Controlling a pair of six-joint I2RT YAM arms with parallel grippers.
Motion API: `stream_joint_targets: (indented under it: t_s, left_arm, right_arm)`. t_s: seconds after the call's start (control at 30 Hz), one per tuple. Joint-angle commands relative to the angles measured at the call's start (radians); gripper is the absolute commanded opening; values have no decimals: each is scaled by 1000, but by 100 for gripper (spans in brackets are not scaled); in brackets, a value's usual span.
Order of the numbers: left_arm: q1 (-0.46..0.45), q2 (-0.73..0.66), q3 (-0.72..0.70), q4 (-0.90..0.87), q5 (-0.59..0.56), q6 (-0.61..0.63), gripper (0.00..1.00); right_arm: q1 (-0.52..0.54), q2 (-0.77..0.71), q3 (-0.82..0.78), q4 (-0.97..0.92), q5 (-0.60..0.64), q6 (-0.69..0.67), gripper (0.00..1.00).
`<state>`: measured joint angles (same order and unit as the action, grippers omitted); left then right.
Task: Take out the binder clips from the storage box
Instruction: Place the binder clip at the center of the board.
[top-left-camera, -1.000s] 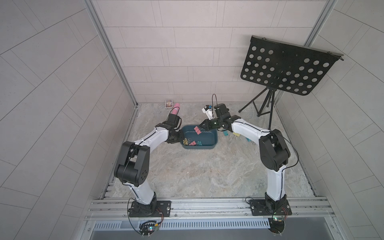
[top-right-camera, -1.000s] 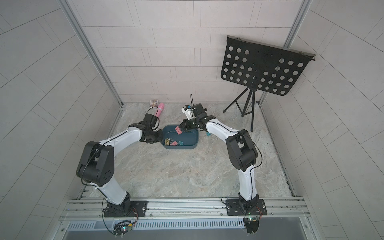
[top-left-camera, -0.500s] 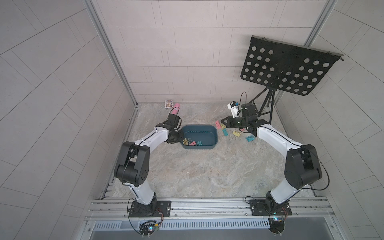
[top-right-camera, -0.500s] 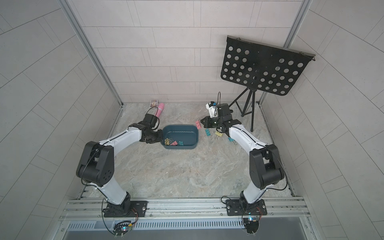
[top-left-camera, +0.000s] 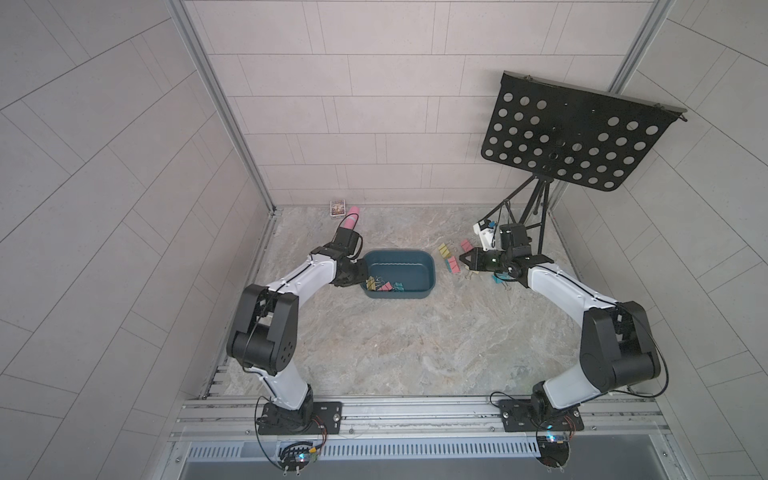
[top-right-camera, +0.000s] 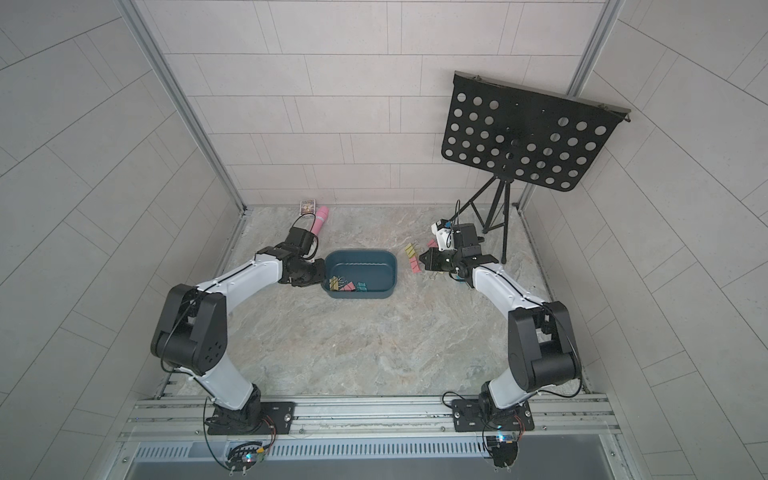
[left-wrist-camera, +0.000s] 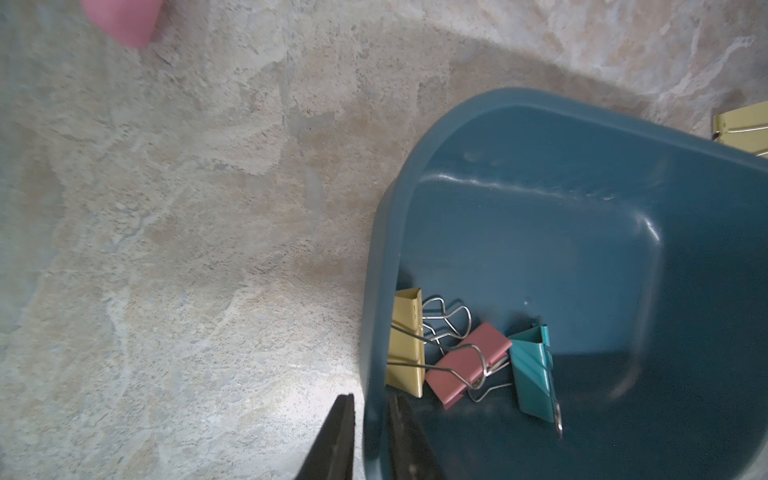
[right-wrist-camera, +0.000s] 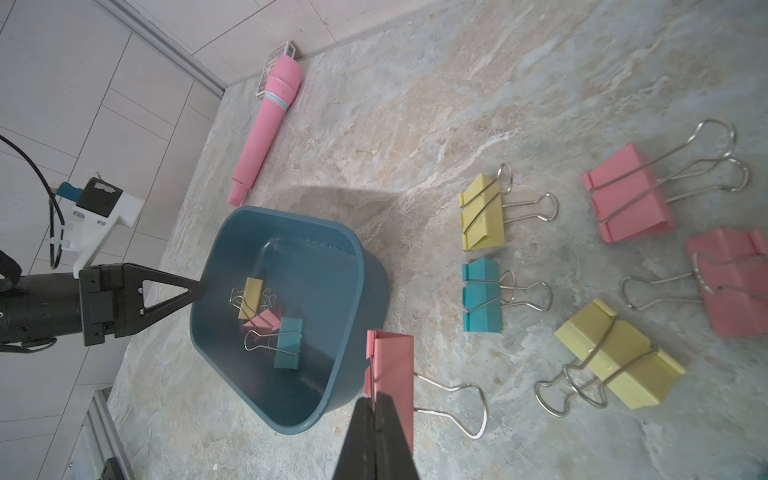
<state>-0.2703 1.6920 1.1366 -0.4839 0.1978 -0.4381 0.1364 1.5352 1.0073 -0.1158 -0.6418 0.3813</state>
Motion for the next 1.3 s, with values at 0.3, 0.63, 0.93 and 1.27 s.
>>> stream_joint_targets:
  t_s: [0.3,0.63,0.93,1.27]
  left_arm:
    - [6,-22,-19,-7,-5,-5,24]
    - [6,-16,-21,-5,-7,-5,24]
    - [6,-15,-21,-8,-10,-1,24]
    - [6,-15,-20,-7,-8,1,24]
  right_arm:
    - [-22,107,-53,64,-28,-4,0]
    - [-35,171,-71,113,-48,17,0]
    - [-54,205,-79,131,-67,25,0]
    - [-68,232,-92,160,-94,46,0]
